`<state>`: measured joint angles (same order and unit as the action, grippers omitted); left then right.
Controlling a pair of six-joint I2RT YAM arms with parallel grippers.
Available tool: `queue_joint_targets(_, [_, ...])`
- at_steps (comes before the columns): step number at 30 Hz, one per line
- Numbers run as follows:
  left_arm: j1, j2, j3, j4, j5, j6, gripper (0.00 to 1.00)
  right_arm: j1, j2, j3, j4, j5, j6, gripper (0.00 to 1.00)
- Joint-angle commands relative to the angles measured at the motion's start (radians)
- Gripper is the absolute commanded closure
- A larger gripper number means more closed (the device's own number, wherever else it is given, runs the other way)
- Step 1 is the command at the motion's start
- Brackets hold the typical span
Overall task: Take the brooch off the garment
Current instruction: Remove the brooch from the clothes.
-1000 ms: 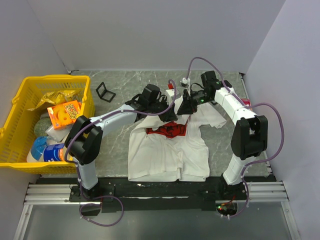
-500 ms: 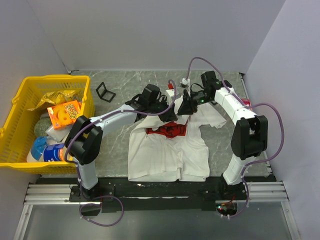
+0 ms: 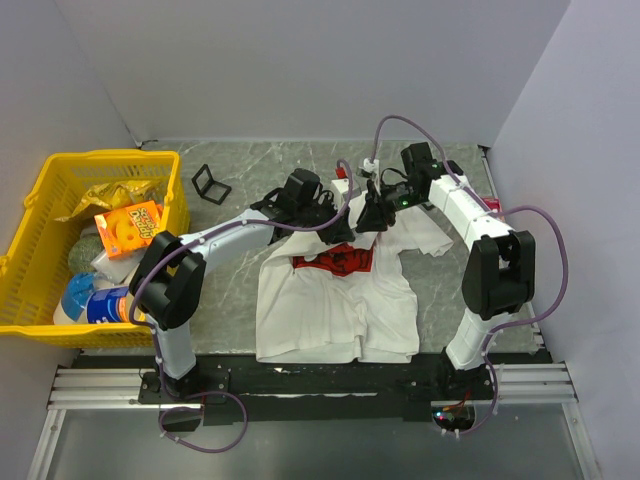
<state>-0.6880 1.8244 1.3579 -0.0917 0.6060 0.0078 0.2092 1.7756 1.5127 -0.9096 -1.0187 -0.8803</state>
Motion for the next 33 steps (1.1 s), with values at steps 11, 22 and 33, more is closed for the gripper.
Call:
queue_joint_targets(11, [-0.007,-0.001,0.004,0.017,0.04,0.008,0.99,0.016,0.005,0.001,0.015,0.009,0.006,0.76])
queue_joint_targets(22, [-0.007,0.003,0.0,0.021,0.031,0.006,0.89,0.019,0.018,0.014,-0.044,-0.02,-0.042,1.0])
queue_joint_targets(33, [-0.005,-0.002,-0.002,0.02,0.024,0.011,0.76,0.019,0.05,0.063,-0.044,-0.015,0.033,1.0])
